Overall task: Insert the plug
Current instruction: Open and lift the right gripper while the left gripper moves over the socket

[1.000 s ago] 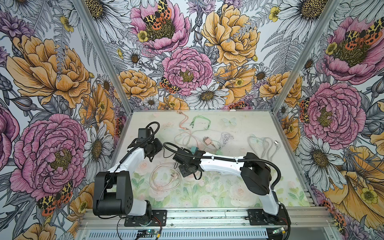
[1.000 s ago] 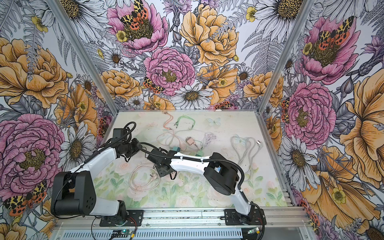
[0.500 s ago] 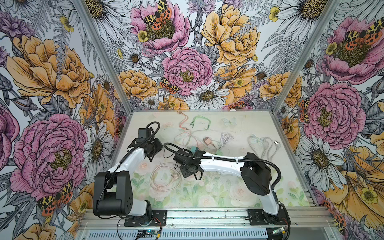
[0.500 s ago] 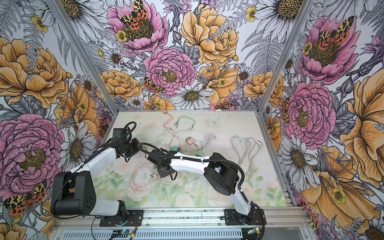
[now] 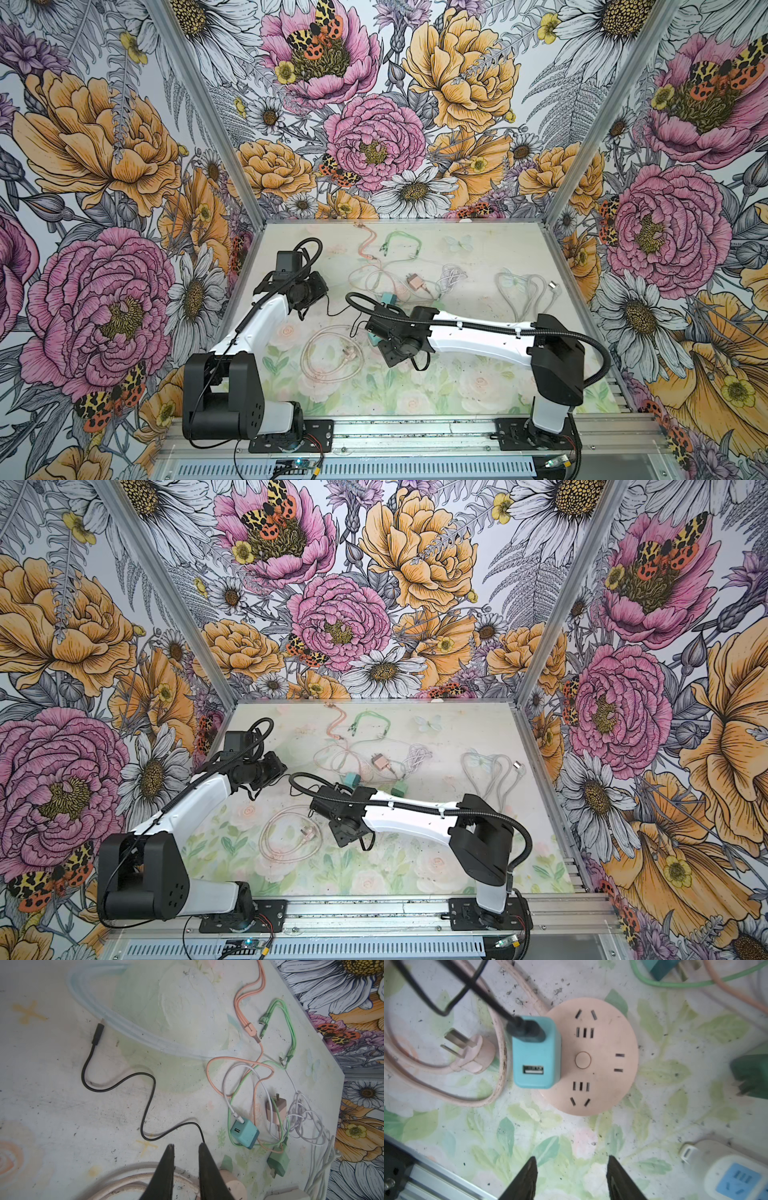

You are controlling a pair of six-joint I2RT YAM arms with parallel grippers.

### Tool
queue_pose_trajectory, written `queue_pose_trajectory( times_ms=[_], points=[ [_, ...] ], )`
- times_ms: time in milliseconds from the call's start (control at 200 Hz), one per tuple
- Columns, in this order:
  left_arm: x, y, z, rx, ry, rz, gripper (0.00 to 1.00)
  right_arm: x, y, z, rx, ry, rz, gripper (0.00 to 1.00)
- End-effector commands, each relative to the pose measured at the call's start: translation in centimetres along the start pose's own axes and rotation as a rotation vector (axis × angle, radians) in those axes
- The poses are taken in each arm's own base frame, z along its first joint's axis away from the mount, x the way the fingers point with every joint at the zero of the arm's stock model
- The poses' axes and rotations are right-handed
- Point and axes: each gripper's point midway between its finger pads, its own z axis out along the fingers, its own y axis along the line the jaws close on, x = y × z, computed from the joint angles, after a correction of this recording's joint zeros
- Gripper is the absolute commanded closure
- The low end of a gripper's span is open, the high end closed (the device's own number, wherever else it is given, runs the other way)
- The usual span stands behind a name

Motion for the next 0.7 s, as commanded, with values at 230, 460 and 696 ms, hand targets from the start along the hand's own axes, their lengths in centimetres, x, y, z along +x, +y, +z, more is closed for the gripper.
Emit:
queue_pose_trajectory(
  times_ms=[230,460,696],
  points=[
    [5.0,-2.2,-8.4,-0.08,-0.024,0.236,0.76,-2.8,-9.8,-0.5,-0.002,-0.178,0.244,0.93],
    [10.2,-3.0,-11.3,-0.016,0.046,0.269,0.87,-4.6,-8.5,3.8,-0.096,-0.142,0.24,1.0],
    [16.0,-2.7,-9.9,-0.009,0.188,0.331,0.92,-4.7,-7.3,7.4,-0.134,-0.086,0.213,1.0]
  ],
)
